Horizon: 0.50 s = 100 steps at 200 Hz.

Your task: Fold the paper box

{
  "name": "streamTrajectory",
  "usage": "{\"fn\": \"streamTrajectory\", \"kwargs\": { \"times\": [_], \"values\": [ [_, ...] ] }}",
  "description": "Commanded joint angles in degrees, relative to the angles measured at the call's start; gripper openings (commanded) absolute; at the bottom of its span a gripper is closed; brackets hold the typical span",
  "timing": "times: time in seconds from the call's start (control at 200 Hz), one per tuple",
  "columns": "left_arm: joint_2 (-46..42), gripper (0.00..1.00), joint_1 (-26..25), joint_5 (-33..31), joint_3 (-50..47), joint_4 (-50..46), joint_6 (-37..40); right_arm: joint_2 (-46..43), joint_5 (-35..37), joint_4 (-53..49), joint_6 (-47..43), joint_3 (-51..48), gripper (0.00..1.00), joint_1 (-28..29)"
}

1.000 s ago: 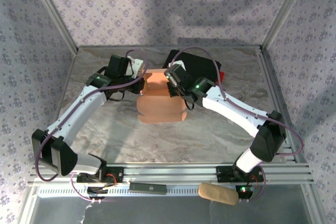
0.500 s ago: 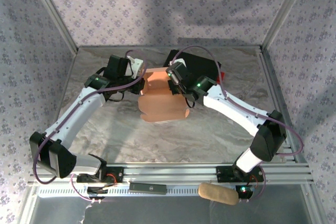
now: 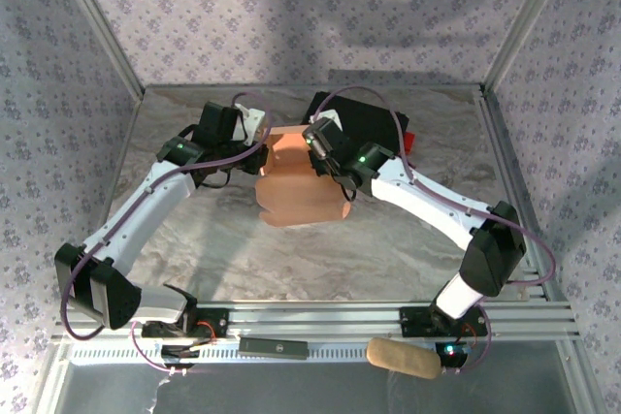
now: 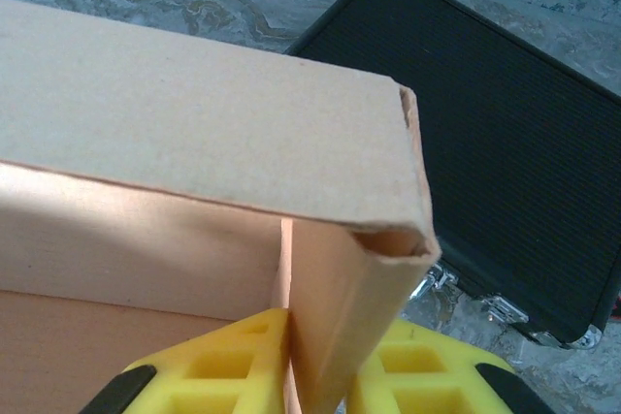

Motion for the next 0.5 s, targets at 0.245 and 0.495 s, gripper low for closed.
{"fn": "streamTrajectory", "kwargs": {
  "times": [0.245,0.495],
  "values": [
    [-1.95,0.0,-3.71,-4.06,0.96,0.71,-3.0,-1.65,5.3,3.54,3.45,-5.06,0.35,0.4],
    [-2.13,0.0,-4.33,-6.23,0.97,0.95,-4.92,-0.54,4.73,2.93,3.57,-3.7,0.13,0.26]
  ]
}}
